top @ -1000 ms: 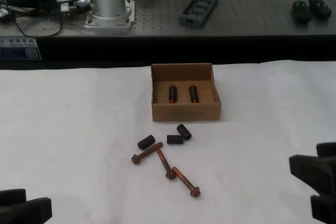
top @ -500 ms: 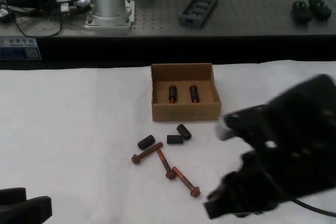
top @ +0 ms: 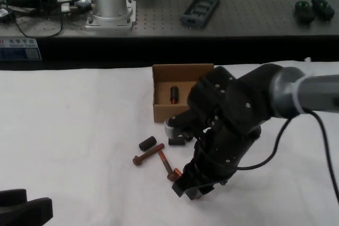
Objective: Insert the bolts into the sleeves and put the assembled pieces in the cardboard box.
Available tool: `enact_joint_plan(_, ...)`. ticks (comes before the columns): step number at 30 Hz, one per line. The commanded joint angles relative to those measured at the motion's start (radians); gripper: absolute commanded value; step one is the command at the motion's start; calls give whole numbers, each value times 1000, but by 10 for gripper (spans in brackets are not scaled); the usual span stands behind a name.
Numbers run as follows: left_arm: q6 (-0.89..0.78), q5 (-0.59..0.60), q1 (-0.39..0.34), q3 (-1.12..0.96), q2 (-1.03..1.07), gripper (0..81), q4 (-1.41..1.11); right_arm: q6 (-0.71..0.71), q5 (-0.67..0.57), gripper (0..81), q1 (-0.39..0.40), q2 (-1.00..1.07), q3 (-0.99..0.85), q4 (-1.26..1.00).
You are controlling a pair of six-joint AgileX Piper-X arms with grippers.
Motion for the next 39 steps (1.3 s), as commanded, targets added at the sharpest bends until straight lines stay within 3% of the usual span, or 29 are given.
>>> enact_joint_plan(1, -3, -6, 1, -3, 6, 344, -7, -113, 57, 337, -9, 61, -62, 46)
enact_joint_plan(16, 6, -6, 1, -3, 6, 344, -7, -197, 99, 325, -9, 98, -125, 46)
enact_joint_plan(24, 13, -6, 1, -3, 6, 344, -7, -258, 99, 60, -9, 98, -125, 44)
enact_joint_plan(39, 13, -6, 1, -3, 6, 344, -7, -264, 92, 58, -6, 168, -125, 61)
